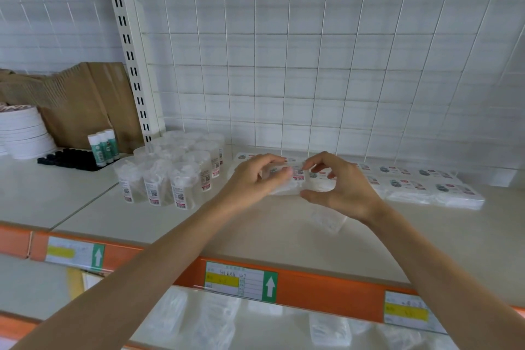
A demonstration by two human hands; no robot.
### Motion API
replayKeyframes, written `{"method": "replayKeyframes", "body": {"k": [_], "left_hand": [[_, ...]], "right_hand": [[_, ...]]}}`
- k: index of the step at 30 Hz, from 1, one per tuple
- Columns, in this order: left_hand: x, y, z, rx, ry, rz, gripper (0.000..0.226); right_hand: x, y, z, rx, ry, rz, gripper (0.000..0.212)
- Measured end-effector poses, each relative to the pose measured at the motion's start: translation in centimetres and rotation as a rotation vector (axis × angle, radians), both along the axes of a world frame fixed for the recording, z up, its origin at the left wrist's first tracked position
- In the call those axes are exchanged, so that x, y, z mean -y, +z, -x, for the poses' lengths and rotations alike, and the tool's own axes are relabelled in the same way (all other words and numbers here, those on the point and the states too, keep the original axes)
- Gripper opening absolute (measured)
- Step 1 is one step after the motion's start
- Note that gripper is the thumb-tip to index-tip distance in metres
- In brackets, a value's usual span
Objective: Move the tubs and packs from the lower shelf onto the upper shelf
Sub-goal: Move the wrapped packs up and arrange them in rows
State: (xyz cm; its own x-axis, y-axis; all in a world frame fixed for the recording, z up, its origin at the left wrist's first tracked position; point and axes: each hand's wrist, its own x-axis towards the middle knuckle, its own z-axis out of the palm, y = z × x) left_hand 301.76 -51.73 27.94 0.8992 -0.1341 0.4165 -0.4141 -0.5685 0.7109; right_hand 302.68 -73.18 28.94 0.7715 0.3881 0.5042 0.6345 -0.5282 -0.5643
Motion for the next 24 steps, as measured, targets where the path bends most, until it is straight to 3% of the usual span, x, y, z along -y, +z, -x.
{"method": "replayKeyframes", "body": {"k": [2,4,9,14,24], "left_hand": [[-0.3,-0.3,-0.2,0.047,-0.031,-0.212,0.065],[-0.3,-0.5,-0.6,0.116,-0.024,-0.319,0.077],[-0.4,-0.7,-0.4,0.122,-0.024,-0.376,0.074],[-1.0,0.1,0.0,-0.002,-0.055,-0.398,0.071],[-4.5,-0.8,2.2,-0.005,0.108,-0.736,0.064]], "right_hand": [[0.0,0.0,-0.1,-0.009,-0.003,-0.023,0.041],[0.1,-0.1,-0.1,-0.023,-0.006,-0.033,0.041],[0.2,-0.3,-0.3,-0.055,0.005,0.008,0.042],[0.8,-0.4,-0.3,-0.135,0.009,0.148,0.04],[1.8,0.2,-0.4,-0.178,-0.008,0.248,0.016]]}}
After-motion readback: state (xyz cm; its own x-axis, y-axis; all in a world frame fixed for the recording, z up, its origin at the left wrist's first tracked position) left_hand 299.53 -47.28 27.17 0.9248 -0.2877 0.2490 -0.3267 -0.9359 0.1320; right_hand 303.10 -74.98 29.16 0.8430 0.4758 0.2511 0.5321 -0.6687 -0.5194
